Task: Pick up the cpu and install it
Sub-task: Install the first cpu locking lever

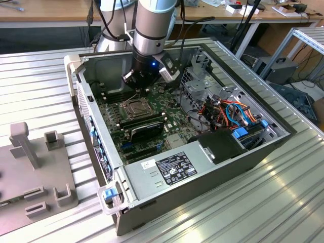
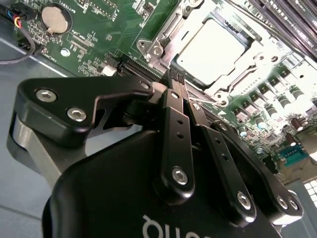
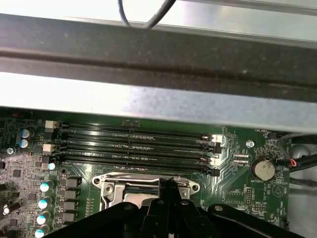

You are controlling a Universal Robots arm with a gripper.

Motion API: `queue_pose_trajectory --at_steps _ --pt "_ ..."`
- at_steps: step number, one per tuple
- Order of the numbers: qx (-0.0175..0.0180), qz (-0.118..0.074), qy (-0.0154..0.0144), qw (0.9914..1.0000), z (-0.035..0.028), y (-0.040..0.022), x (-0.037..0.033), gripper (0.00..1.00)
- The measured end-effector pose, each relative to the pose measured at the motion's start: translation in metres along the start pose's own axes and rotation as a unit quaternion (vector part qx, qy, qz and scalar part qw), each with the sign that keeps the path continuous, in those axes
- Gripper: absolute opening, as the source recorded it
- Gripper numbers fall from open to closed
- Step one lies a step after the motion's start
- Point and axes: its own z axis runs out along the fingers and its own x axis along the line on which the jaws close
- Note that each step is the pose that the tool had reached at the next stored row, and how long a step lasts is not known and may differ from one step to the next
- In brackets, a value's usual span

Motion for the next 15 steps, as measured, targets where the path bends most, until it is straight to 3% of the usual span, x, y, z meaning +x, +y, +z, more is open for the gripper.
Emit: queue_pose_trajectory --at_steps 2,6,9,15 --pt "0.0001 0.000 -0.0020 1.00000 -0.0001 0.0001 0.0017 0.11" --pt "0.0001 0.000 -0.0024 1.00000 -0.0001 0.0002 0.0024 0.11" --pt "0.0002 0.000 -0.0028 1.00000 -0.0004 0.0007 0.0101 0.11" --pt "0.0004 -0.001 -0.0062 0.99998 -0.0012 0.0023 0.0308 0.11"
